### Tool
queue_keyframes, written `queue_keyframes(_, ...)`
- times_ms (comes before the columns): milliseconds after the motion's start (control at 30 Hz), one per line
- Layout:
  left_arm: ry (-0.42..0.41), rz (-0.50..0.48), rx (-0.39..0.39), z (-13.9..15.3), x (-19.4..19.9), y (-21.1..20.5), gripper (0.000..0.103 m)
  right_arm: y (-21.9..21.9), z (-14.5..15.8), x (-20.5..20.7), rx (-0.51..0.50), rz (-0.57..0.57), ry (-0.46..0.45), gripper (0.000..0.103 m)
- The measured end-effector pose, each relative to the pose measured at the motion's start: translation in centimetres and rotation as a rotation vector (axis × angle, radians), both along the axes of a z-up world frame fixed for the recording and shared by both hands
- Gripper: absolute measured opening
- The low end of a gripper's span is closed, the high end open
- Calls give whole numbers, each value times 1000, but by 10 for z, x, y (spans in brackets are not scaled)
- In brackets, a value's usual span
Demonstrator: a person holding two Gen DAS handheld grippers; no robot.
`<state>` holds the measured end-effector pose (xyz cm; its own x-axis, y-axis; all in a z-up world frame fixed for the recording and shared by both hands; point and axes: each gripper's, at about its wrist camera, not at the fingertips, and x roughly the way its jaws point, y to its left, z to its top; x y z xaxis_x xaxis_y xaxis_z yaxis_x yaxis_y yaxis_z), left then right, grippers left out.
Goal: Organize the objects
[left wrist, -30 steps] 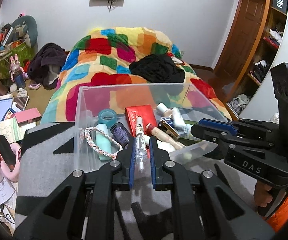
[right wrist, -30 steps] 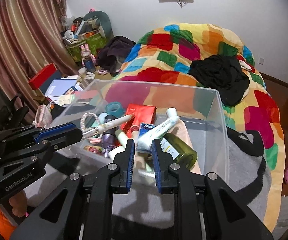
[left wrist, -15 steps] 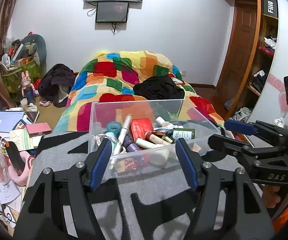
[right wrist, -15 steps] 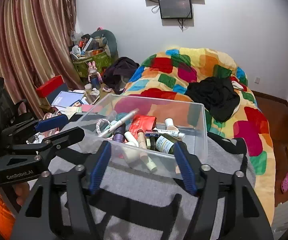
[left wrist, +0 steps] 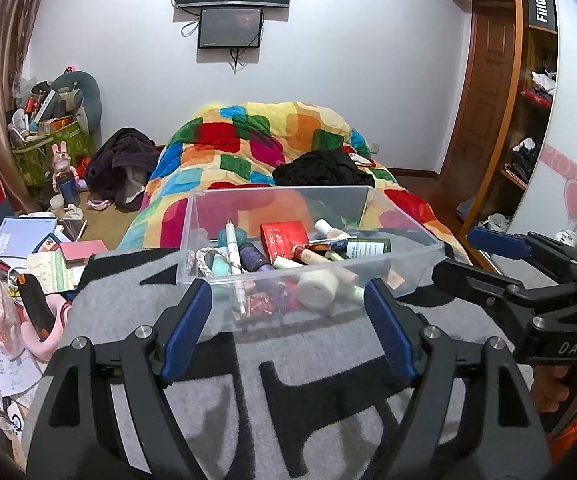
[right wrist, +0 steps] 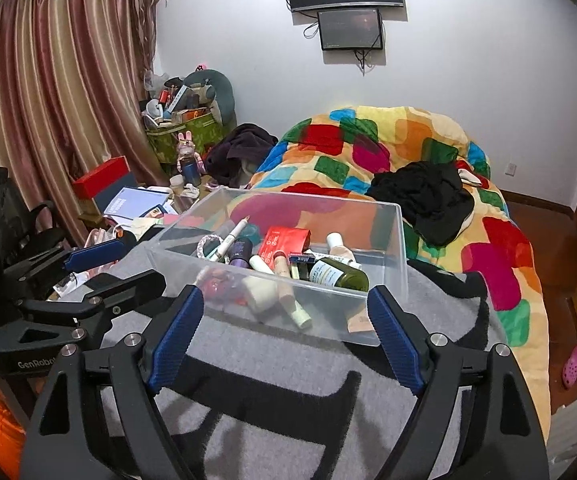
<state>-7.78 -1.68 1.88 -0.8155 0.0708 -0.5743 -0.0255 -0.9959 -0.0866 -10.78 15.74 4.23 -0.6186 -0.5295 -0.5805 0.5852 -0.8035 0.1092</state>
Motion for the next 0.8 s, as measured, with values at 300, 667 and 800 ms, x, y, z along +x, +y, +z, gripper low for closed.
queue_keyframes(300, -15, 0, -7, -8, 0, 4, 78, -1, -6, 1, 9, 1, -8, 82)
queue_keyframes(667, 7, 14, -20, -7, 3, 5, 86, -1, -6, 3, 6, 2, -9, 82)
queue_keyframes(800, 19, 14, -27, -5, 5, 6, 89, -1, -6, 3, 2, 1, -13, 82)
